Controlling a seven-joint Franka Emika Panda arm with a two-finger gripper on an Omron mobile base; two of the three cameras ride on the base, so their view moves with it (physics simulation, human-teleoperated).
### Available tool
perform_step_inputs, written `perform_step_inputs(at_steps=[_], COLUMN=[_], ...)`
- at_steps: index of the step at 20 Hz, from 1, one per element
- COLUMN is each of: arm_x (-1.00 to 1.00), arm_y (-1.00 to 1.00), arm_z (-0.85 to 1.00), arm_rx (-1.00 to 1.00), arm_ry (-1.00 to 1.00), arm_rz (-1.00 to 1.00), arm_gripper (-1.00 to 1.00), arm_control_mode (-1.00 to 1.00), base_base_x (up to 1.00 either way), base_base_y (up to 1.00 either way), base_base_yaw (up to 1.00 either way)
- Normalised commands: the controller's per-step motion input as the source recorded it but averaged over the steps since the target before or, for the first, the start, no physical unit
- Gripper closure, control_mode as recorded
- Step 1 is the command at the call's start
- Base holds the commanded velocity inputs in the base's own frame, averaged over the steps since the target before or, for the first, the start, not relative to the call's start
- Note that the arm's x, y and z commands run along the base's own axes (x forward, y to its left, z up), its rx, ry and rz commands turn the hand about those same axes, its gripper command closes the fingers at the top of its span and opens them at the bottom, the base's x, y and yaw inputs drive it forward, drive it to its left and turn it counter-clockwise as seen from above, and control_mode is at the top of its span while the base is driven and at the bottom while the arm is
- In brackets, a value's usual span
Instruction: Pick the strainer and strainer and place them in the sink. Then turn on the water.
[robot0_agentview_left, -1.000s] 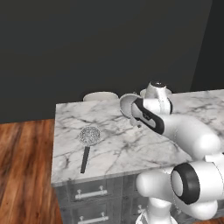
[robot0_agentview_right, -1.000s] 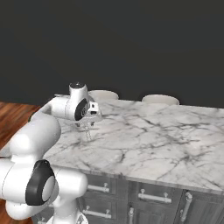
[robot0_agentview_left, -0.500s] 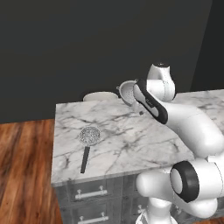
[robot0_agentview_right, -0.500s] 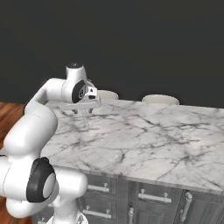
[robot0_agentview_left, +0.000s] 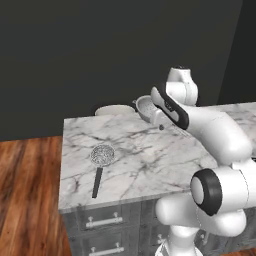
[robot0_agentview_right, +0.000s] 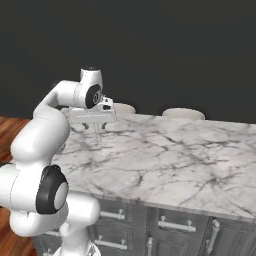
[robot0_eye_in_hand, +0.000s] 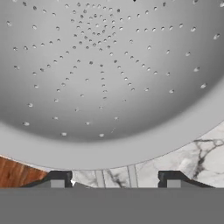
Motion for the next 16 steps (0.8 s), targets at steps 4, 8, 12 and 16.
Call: perform_step_inputs(at_steps=[4,8,12,16], arm_x=[0.0,0.0,0.0,0.0], arm_y=[0.0,0.0,0.0,0.0], arm_z=[0.0,0.0,0.0,0.0], arm_rx=[0.0,0.0,0.0,0.0], arm_ry=[0.0,0.0,0.0,0.0], arm_rz=[0.0,0.0,0.0,0.0], arm_gripper=[1.0,1.0,1.0,1.0], arm_control_mode=[1.0,1.0,1.0,1.0], base_base_x=[-0.21,-0.93,-1.0,-0.85], base_base_y=[0.21,0.48,0.48,0.74], base_base_yaw=[0.02,0.0,0.0,0.06])
